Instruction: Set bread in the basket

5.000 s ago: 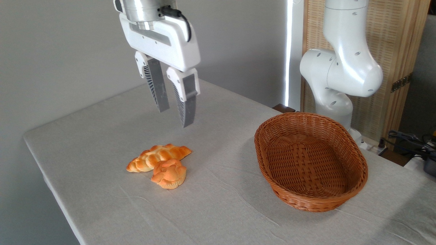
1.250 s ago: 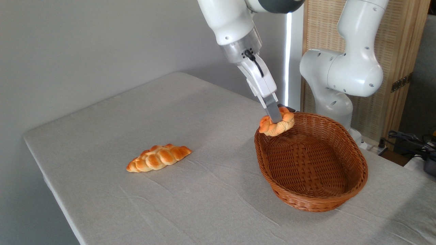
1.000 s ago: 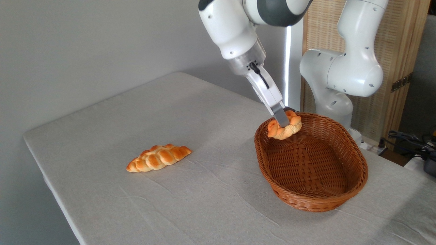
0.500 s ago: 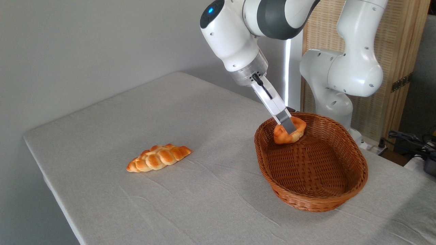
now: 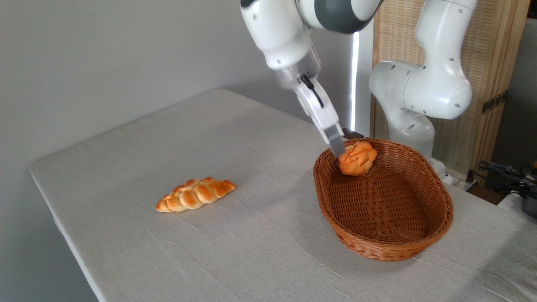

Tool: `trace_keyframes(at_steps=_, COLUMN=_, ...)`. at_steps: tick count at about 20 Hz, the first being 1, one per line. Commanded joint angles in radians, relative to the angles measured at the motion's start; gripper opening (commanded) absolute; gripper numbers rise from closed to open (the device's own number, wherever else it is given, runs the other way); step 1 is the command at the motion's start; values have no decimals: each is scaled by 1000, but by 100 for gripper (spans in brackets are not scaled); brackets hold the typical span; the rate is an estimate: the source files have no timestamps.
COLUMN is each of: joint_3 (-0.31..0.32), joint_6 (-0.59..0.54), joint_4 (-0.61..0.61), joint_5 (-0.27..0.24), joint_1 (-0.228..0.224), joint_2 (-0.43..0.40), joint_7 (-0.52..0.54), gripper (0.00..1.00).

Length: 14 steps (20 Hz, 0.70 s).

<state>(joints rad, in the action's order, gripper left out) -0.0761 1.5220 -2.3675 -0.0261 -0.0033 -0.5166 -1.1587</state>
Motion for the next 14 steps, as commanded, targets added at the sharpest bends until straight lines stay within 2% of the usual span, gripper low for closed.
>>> trace_keyframes(at_steps=1, joint_3=33, joint_6=0, joint_4=151, joint_5=-112, joint_1=5, joint_2=72, joint_7=-9, gripper=100)
trace_keyframes(at_steps=3, joint_3=35, joint_6=1, joint_4=239, joint_5=-112, joint_1=5, joint_2=111, joint_7=-10, gripper=100)
trace_keyframes(at_steps=5, joint_3=50, joint_6=-3, joint_4=394, joint_5=-129, joint_1=5, joint_2=205, joint_7=-4, gripper=100)
trace_keyframes(at_steps=6, joint_3=52, joint_6=-3, joint_4=474, joint_5=-143, joint_1=5, joint_2=258, joint_7=26, gripper=100)
trace_keyframes(at_steps=9, joint_3=52, joint_6=0, joint_4=654, joint_5=-132, joint_1=2, joint_2=380, joint_7=181, gripper=100)
trace_keyframes(at_steps=12, joint_3=55, joint_6=3, joint_4=780, joint_5=-132, joint_1=2, joint_2=447, joint_7=258, gripper=100)
trace_keyframes(at_steps=14, joint_3=55, joint_6=10, joint_4=804, joint_5=-133, joint_1=2, joint_2=475, joint_7=328, gripper=100)
